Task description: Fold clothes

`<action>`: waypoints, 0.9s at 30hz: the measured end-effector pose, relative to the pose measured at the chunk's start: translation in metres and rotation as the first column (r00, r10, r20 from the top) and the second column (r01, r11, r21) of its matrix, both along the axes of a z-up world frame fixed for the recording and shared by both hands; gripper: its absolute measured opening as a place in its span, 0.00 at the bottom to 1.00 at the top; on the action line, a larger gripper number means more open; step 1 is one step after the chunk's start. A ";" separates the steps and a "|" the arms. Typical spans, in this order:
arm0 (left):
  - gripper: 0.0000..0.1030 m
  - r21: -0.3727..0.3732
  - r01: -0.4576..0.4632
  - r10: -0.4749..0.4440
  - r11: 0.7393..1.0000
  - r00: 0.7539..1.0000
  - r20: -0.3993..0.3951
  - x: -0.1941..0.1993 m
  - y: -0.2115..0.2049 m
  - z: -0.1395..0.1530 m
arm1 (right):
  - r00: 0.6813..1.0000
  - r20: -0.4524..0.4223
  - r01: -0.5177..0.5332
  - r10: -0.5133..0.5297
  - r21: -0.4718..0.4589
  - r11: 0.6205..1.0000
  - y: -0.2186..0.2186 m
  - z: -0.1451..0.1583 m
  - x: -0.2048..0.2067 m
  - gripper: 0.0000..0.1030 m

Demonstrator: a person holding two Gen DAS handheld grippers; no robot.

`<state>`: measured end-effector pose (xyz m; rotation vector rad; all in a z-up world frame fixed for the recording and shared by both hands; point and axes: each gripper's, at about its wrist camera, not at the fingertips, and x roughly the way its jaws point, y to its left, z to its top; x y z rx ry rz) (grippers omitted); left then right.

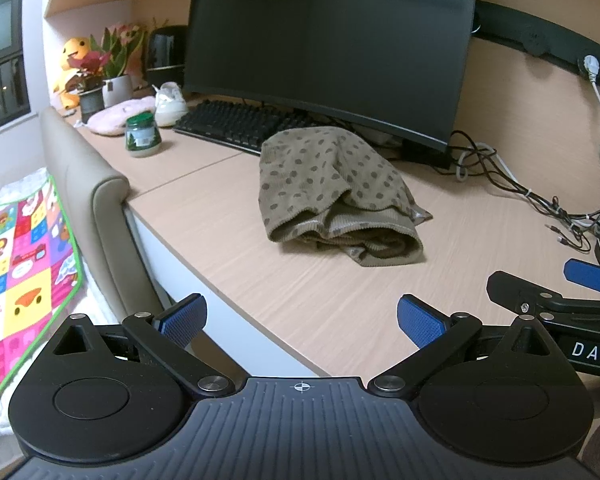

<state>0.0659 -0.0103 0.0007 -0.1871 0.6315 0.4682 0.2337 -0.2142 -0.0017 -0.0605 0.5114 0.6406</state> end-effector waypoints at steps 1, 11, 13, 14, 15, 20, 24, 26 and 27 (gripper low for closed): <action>1.00 -0.001 -0.001 0.001 1.000 1.000 -0.001 0.000 0.000 0.000 | 1.000 -0.002 0.000 0.000 0.000 1.000 0.000 0.000 0.001 1.00; 1.00 -0.008 0.003 -0.003 1.000 1.000 -0.016 0.007 -0.003 -0.004 | 1.000 -0.011 0.006 -0.006 -0.004 1.000 -0.003 -0.004 0.006 1.00; 1.00 -0.007 0.005 -0.005 1.000 1.000 -0.020 0.009 -0.004 -0.005 | 1.000 -0.010 0.009 -0.009 -0.003 1.000 -0.003 -0.004 0.006 1.00; 1.00 -0.006 0.006 -0.006 1.000 1.000 -0.022 0.010 -0.004 -0.005 | 1.000 -0.009 0.011 -0.011 -0.002 1.000 -0.004 -0.004 0.007 1.00; 1.00 -0.005 0.008 -0.008 1.000 1.000 -0.025 0.011 -0.005 -0.005 | 1.000 -0.012 0.011 -0.011 0.000 1.000 -0.004 -0.004 0.007 1.00; 1.00 0.002 0.011 -0.011 1.000 1.000 -0.018 0.011 -0.005 -0.005 | 0.999 -0.031 0.013 -0.012 0.004 1.000 -0.004 -0.006 0.011 1.00; 1.00 0.004 0.010 -0.010 1.000 1.000 -0.005 0.010 -0.006 -0.001 | 0.999 -0.029 0.013 -0.013 0.006 1.000 -0.005 -0.006 0.010 1.00; 1.00 -0.001 0.008 -0.008 1.000 1.000 -0.003 0.008 -0.005 -0.002 | 1.000 -0.023 0.008 -0.008 0.002 1.000 -0.004 -0.005 0.009 1.00; 1.00 -0.008 0.004 -0.004 1.000 1.000 -0.008 0.008 -0.003 -0.003 | 1.000 -0.023 0.006 -0.006 0.001 1.000 -0.003 -0.006 0.008 1.00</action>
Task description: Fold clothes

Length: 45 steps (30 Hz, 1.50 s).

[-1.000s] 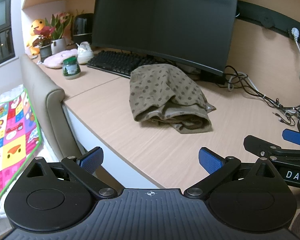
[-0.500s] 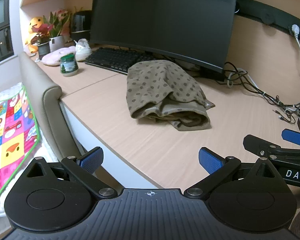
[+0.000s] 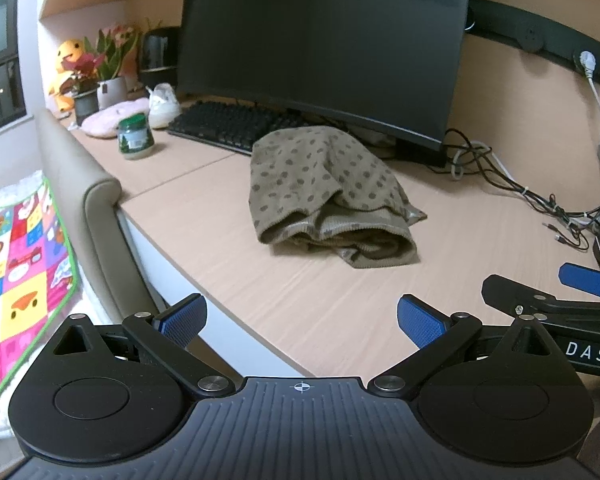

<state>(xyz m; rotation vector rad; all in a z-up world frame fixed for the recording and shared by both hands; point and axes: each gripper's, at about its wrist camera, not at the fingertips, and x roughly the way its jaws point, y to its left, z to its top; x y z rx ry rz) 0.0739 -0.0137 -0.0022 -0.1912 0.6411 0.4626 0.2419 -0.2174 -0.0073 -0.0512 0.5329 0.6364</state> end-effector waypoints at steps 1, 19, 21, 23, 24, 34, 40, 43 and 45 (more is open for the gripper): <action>1.00 -0.007 -0.003 0.003 1.000 1.000 -0.004 0.000 0.001 -0.001 | 1.000 -0.001 -0.002 0.002 -0.002 1.000 0.001 0.000 0.000 1.00; 1.00 0.001 -0.017 0.017 1.000 1.000 -0.006 -0.003 0.003 -0.001 | 1.000 0.003 -0.010 0.010 -0.012 1.000 0.005 0.000 -0.004 1.00; 1.00 0.000 -0.019 0.019 1.000 1.000 -0.005 -0.004 0.004 -0.002 | 1.000 0.003 -0.014 0.014 -0.012 1.000 0.005 0.000 -0.004 1.00; 1.00 -0.004 -0.020 0.020 1.000 1.000 -0.006 -0.004 0.004 -0.003 | 1.000 0.002 -0.016 0.016 -0.016 1.000 0.006 -0.001 -0.004 1.00; 1.00 -0.006 -0.020 0.020 1.000 1.000 -0.007 -0.004 0.004 -0.003 | 1.000 0.001 -0.015 0.015 -0.017 1.000 0.006 -0.001 -0.004 1.00; 1.00 0.003 -0.018 0.018 1.000 1.000 -0.001 -0.007 0.002 -0.002 | 1.000 0.009 -0.010 0.010 -0.015 1.000 0.006 0.000 -0.004 1.00; 1.00 -0.020 -0.019 0.019 1.000 1.000 0.001 -0.008 0.006 -0.003 | 1.000 0.011 -0.010 0.011 -0.008 1.000 0.005 0.001 -0.004 1.00; 1.00 -0.018 -0.014 0.015 1.000 0.999 0.037 -0.011 0.008 -0.002 | 1.000 0.009 -0.010 0.010 0.027 1.000 0.000 0.003 -0.002 1.00; 1.00 -0.005 -0.010 0.011 1.000 0.998 0.061 -0.011 0.009 -0.001 | 1.000 -0.003 -0.001 0.001 0.055 0.998 -0.005 0.006 0.002 1.00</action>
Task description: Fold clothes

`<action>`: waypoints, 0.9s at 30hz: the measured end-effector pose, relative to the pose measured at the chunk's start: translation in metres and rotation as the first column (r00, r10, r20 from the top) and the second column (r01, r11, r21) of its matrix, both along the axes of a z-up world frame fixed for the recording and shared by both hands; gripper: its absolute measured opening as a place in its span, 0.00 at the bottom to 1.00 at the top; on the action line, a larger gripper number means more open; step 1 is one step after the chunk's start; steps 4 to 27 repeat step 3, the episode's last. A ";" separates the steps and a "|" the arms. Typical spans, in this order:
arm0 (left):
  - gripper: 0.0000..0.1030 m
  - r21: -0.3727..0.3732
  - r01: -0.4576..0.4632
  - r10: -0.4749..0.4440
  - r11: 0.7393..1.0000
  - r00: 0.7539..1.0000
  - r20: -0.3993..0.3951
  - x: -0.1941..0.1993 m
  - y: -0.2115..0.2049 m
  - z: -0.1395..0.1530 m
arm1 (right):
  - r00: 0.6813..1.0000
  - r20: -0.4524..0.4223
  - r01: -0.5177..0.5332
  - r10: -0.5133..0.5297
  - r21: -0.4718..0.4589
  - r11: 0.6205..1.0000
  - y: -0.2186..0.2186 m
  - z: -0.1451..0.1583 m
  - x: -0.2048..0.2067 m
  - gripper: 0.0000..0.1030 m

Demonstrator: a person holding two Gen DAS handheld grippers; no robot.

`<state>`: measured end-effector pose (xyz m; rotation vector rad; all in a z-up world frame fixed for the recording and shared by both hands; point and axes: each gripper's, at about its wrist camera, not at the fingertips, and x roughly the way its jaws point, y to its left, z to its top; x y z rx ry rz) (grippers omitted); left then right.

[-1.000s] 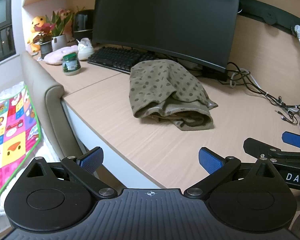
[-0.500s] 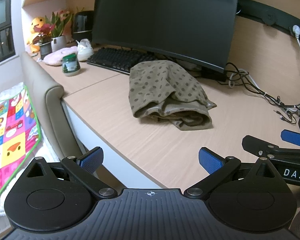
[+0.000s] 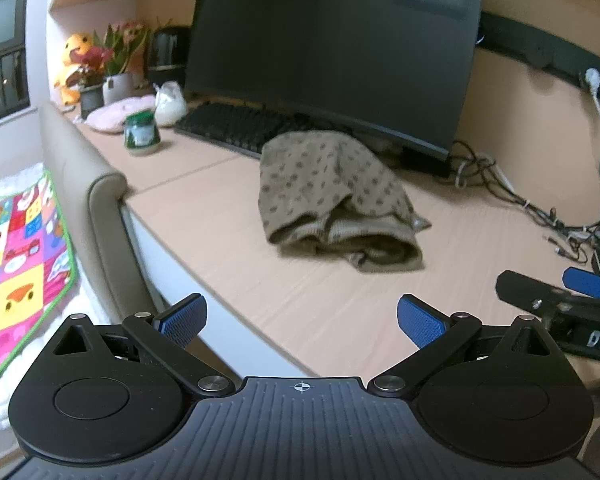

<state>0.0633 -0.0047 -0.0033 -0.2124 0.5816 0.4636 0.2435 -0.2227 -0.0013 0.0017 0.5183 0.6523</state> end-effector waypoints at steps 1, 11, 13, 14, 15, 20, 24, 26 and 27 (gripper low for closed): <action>1.00 0.013 0.000 0.000 1.000 1.000 0.010 0.001 0.000 0.001 | 1.000 -0.007 0.004 -0.004 0.009 1.000 -0.002 0.002 0.002 1.00; 1.00 0.023 0.002 -0.003 1.000 1.000 0.013 0.005 0.004 0.003 | 1.000 -0.017 0.017 -0.017 0.012 1.000 -0.004 0.005 0.007 1.00; 1.00 0.023 0.002 -0.003 1.000 1.000 0.013 0.005 0.004 0.003 | 1.000 -0.017 0.017 -0.017 0.012 1.000 -0.004 0.005 0.007 1.00; 1.00 0.023 0.002 -0.003 1.000 1.000 0.013 0.005 0.004 0.003 | 1.000 -0.017 0.017 -0.017 0.012 1.000 -0.004 0.005 0.007 1.00; 1.00 0.023 0.002 -0.003 1.000 1.000 0.013 0.005 0.004 0.003 | 1.000 -0.017 0.017 -0.017 0.012 1.000 -0.004 0.005 0.007 1.00; 1.00 0.023 0.002 -0.003 1.000 1.000 0.013 0.005 0.004 0.003 | 1.000 -0.017 0.017 -0.017 0.012 1.000 -0.004 0.005 0.007 1.00; 1.00 0.023 0.002 -0.003 1.000 1.000 0.013 0.005 0.004 0.003 | 1.000 -0.017 0.017 -0.017 0.012 1.000 -0.004 0.005 0.007 1.00; 1.00 0.023 0.002 -0.003 1.000 1.000 0.013 0.005 0.004 0.003 | 1.000 -0.017 0.017 -0.017 0.012 1.000 -0.004 0.005 0.007 1.00; 1.00 0.023 0.002 -0.003 1.000 1.000 0.013 0.005 0.004 0.003 | 1.000 -0.017 0.017 -0.017 0.012 1.000 -0.004 0.005 0.007 1.00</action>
